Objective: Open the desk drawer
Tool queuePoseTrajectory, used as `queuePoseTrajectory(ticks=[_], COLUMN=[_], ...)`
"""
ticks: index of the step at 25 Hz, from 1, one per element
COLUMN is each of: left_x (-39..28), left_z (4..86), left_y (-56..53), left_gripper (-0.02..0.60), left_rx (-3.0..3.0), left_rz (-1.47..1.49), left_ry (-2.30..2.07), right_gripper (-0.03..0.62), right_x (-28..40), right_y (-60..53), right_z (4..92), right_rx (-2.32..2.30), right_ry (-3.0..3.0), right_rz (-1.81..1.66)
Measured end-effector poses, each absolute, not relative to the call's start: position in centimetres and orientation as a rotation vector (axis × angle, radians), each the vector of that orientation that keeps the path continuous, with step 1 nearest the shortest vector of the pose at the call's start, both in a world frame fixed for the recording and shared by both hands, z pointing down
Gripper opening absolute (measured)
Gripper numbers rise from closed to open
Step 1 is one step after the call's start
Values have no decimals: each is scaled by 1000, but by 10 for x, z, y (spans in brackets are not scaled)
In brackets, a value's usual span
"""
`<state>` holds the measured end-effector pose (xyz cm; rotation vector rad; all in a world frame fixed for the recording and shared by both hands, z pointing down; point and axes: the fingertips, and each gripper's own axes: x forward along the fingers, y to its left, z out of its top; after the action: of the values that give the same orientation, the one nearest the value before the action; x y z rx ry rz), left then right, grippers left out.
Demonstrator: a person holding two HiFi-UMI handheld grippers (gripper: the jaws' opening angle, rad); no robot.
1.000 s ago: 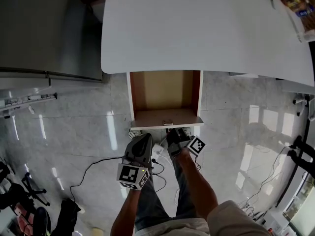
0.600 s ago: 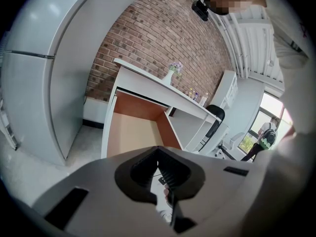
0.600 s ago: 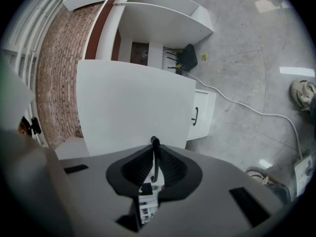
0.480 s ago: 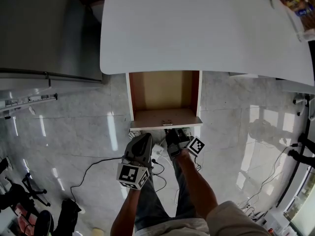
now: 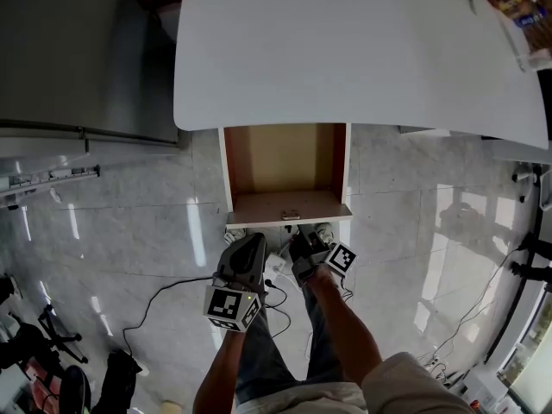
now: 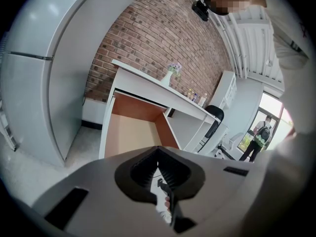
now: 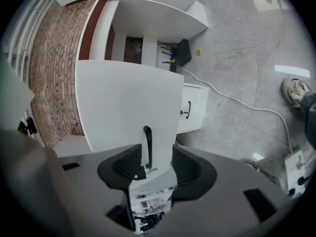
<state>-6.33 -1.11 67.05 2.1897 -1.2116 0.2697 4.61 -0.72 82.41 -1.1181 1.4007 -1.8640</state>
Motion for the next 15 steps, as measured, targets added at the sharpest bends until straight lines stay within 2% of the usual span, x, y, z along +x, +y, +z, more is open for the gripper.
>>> queuePoseTrajectory(ticks=[10, 11, 12, 13, 15], left_x=[-58, -58, -57, -57, -56], left_z=[671, 670, 670, 669, 668], left_y=[-11, -11, -11, -11, -12], left_gripper=[12, 12, 12, 12, 12], left_rx=[2196, 2197, 2197, 2197, 2200], left_rz=[268, 269, 270, 270, 269], left_ry=[-1205, -1204, -1204, -1203, -1203], right_gripper=[190, 164, 78, 24, 17], right_x=[55, 57, 59, 60, 62], right_y=[9, 10, 10, 10, 9], right_z=[815, 812, 810, 807, 801], right_rx=[-1136, -1141, -1148, -1150, -1138], right_ry=[1420, 1421, 1418, 1415, 1424], right_rz=[-1859, -1854, -1848, -1840, -1821])
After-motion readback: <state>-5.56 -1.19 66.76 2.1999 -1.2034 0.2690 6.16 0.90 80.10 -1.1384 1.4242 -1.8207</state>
